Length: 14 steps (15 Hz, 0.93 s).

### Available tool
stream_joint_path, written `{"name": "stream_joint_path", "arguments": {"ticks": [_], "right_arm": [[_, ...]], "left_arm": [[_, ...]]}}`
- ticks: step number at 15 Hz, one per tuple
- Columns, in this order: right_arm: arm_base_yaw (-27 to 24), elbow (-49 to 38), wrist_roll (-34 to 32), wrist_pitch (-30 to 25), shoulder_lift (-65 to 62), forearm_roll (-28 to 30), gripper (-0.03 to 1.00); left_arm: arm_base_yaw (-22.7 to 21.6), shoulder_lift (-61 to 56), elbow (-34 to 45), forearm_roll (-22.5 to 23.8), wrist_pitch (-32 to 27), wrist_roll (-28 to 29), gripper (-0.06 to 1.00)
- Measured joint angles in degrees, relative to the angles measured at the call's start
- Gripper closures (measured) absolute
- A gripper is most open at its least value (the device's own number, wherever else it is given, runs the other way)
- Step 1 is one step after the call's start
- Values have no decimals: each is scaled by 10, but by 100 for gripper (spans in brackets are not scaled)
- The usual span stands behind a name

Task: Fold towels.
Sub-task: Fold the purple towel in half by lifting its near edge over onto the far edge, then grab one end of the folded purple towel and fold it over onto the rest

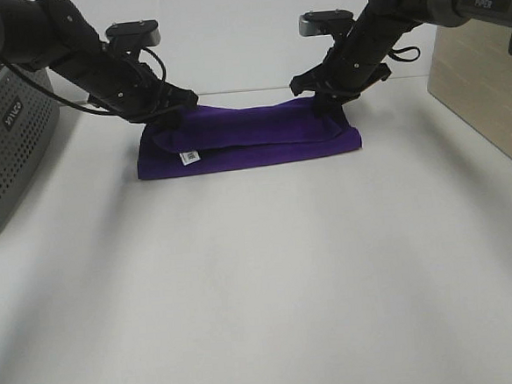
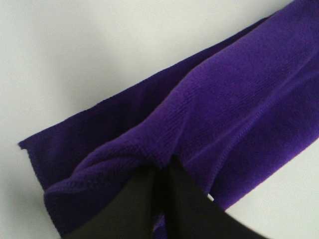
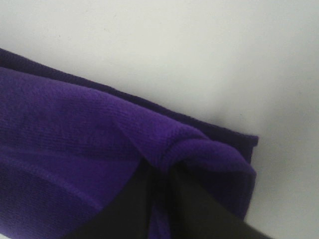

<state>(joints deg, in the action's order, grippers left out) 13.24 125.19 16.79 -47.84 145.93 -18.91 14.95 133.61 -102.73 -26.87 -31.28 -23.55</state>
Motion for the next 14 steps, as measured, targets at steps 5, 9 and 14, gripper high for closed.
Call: {"name": "stream_joint_path", "arguments": {"ticks": [5,9,14], "right_arm": [[0,2,-9,-62,-4,34,27],[-1,9,-22,-194,-65,70,25],[-1,10,-58,-215,-107,77,25]], "left_arm": [[-14,-2,-8,-2,-36,34,11],[-58,-13,-62,12,-182,70,7],[-146,31,-70,-23,-269,56,7]]}}
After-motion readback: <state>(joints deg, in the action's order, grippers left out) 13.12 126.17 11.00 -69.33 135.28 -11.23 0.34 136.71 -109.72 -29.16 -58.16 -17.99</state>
